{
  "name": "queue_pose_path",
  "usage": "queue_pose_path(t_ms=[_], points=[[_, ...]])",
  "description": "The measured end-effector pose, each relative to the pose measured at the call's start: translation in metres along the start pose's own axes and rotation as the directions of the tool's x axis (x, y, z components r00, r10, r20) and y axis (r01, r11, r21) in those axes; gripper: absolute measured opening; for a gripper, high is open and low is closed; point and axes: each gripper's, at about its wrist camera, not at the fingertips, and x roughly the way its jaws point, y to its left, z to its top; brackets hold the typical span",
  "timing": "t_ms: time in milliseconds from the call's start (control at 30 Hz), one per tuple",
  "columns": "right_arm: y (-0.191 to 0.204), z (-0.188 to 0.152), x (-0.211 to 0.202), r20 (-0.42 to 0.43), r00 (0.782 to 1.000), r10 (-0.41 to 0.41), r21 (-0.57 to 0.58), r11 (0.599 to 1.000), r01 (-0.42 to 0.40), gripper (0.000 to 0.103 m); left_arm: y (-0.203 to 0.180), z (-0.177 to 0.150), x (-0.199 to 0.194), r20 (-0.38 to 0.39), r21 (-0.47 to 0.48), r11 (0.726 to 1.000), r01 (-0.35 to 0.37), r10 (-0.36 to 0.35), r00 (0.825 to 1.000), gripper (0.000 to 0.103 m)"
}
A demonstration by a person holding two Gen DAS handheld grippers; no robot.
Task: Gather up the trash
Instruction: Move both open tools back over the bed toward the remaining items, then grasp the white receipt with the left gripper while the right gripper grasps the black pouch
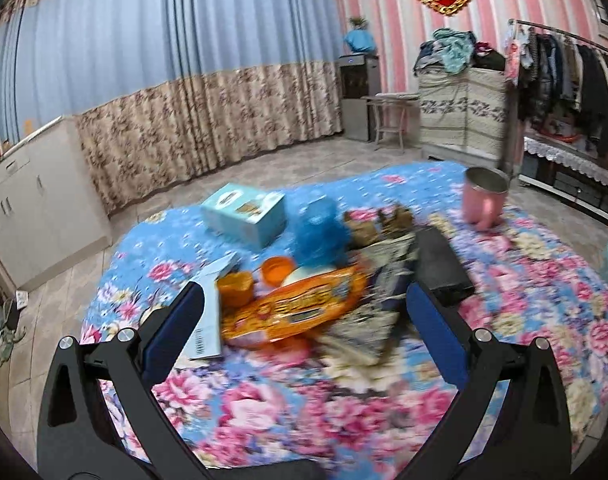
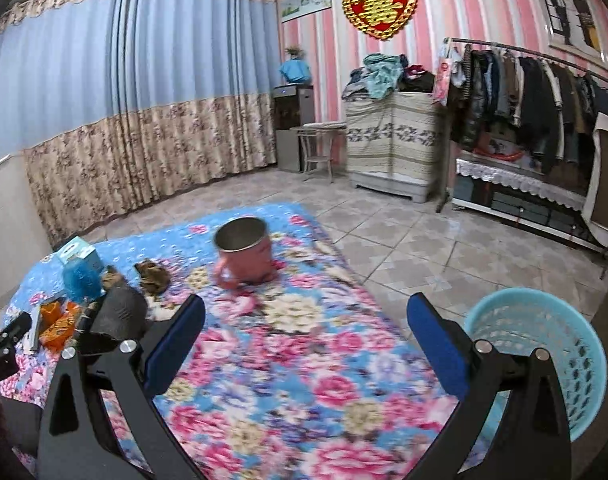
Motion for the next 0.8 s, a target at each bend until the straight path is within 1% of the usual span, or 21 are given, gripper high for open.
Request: queue_pose_path(t_ms=[67, 167, 233, 300, 400, 467, 500, 600, 667, 700, 767, 800], points=[[0.013, -0.001, 0.006, -0.013, 1.0, 0.021, -0.008, 1.0, -0.021, 0.099, 0.006, -0.006, 0.008, -0.022, -0.006, 1.0, -0.004, 0.004, 1.0, 0.098], [0.03, 0.001, 0.016, -0.036, 0.999, 0.037, -0.028, 0.999, -0.038, 0.099, 0.013, -0.015, 0.026, -0.077, -0.022, 1.0, -0.001, -0.001, 0.997, 0.098], [0.04, 0.002, 0.021, -0.041, 0.998, 0.047, -0.042, 0.998, -0.049, 0.099, 0.015, -0.016, 0.034, -0.11, -0.005, 1.0, -0.002, 0.002, 0.994, 0.098], [0.051, 0.001, 0.029, -0.045, 0.998, 0.048, -0.044, 0.998, -0.05, 0.099, 0.015, -0.017, 0.04, -0.112, 0.025, 1.0, -0.015, 0.017, 0.994, 0.098], [0.06, -0.002, 0.044, -0.07, 0.996, 0.056, -0.03, 0.998, -0.058, 0.099, 0.019, -0.017, 0.05, -0.167, 0.011, 0.999, 0.033, -0.03, 0.985, 0.096], [0.065, -0.008, 0.052, -0.088, 0.994, 0.065, -0.027, 0.997, -0.068, 0.099, 0.02, -0.019, 0.057, -0.202, 0.006, 0.998, 0.064, -0.062, 0.977, 0.093], [0.066, -0.012, 0.055, -0.094, 0.993, 0.068, -0.034, 0.997, -0.072, 0.098, 0.019, -0.02, 0.062, -0.23, 0.01, 0.997, 0.081, -0.077, 0.97, 0.093], [0.068, -0.019, 0.061, -0.112, 0.992, 0.058, -0.059, 0.996, -0.065, 0.099, 0.017, -0.023, 0.076, -0.299, 0.009, 0.995, 0.098, -0.091, 0.95, 0.082], [0.065, -0.022, 0.062, -0.122, 0.99, 0.071, -0.046, 0.996, -0.077, 0.099, 0.016, -0.024, 0.086, -0.343, -0.007, 0.994, 0.11, -0.106, 0.933, 0.068], [0.065, -0.023, 0.062, -0.122, 0.99, 0.076, -0.043, 0.996, -0.081, 0.099, 0.019, -0.025, 0.091, -0.359, -0.026, 0.993, 0.119, -0.121, 0.926, 0.066], [0.064, -0.024, 0.061, -0.121, 0.989, 0.079, -0.042, 0.996, -0.085, 0.099, 0.021, -0.023, 0.093, -0.354, -0.05, 0.991, 0.124, -0.134, 0.925, 0.062], [0.065, -0.025, 0.061, -0.121, 0.989, 0.08, -0.043, 0.995, -0.086, 0.099, 0.022, -0.021, 0.092, -0.341, -0.059, 0.99, 0.127, -0.14, 0.93, 0.06]])
